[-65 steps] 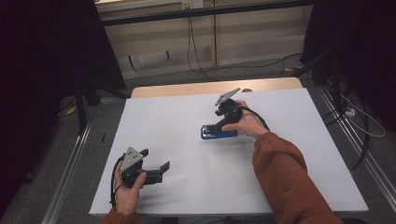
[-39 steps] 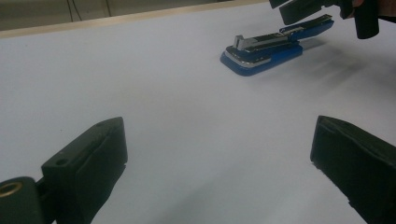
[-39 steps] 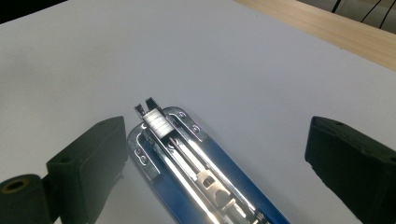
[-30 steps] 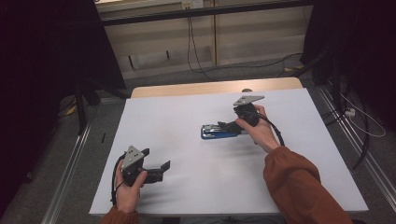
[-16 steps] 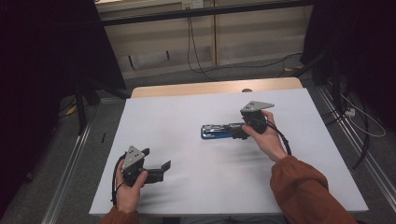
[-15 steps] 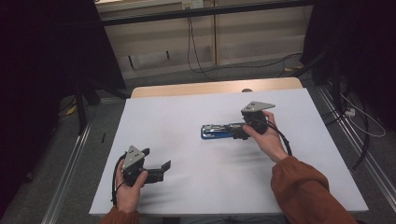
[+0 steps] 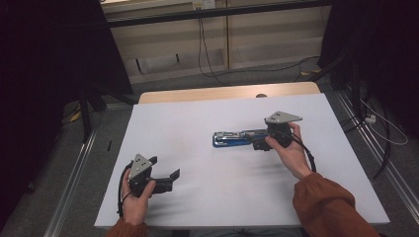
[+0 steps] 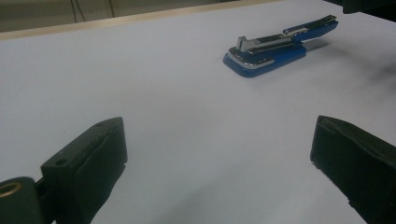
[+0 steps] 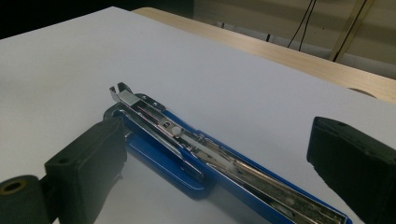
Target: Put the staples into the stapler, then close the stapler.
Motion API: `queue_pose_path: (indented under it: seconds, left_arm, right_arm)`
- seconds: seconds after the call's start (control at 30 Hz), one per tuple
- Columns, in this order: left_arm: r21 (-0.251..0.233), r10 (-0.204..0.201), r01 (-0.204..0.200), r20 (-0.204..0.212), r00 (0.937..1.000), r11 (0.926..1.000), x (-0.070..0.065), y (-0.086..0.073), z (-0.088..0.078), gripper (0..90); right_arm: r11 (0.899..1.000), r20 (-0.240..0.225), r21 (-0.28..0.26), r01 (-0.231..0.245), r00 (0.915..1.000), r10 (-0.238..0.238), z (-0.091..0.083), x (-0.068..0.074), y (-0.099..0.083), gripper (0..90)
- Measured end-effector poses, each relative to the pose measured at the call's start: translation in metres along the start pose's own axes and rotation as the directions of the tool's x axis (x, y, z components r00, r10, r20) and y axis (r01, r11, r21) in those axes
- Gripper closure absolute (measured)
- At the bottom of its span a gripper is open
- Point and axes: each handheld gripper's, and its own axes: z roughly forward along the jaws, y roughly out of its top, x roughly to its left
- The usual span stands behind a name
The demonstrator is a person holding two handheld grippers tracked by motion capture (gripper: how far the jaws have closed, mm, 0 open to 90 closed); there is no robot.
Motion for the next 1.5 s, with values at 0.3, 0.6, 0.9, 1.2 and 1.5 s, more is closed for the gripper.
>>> queue_pose_path:
  seconds: [0.3, 0.6, 0.9, 1.2, 1.5]
  left_arm:
    - [0.002, -0.002, 0.002, -0.003, 1.0, 1.0, 0.0, -0.001, 0.0, 3.8]
    - [0.014, -0.001, 0.002, -0.012, 0.9999, 0.9999, 0.0, -0.001, 0.002, 4.3]
    - [0.0, -0.022, 0.022, -0.015, 0.9996, 0.9997, -0.003, 0.004, 0.011, 5.6]
    - [-0.038, 0.025, -0.026, -0.022, 0.9995, 0.9989, -0.008, 0.012, 0.018, 5.6]
    - [-0.026, 0.036, -0.036, 0.023, 0.9991, 0.999, -0.012, 0.015, 0.028, 5.4]
  right_arm:
    - [1.0, 0.042, -0.013, -0.004, 0.9991, 0.005, -0.013, -0.009, -0.007, 4.6]
    - [1.0, 0.071, -0.008, -0.002, 0.9975, 0.003, -0.026, -0.015, -0.017, 3.5]
    - [1.0, 0.059, -0.015, 0.005, 0.9983, -0.004, -0.032, -0.01, -0.018, 2.8]
    - [0.999, 0.074, -0.029, -0.024, 0.9969, 0.026, -0.04, -0.015, -0.025, 2.6]
    - [0.998, 0.079, -0.035, -0.045, 0.9957, 0.048, -0.044, -0.018, -0.029, 2.0]
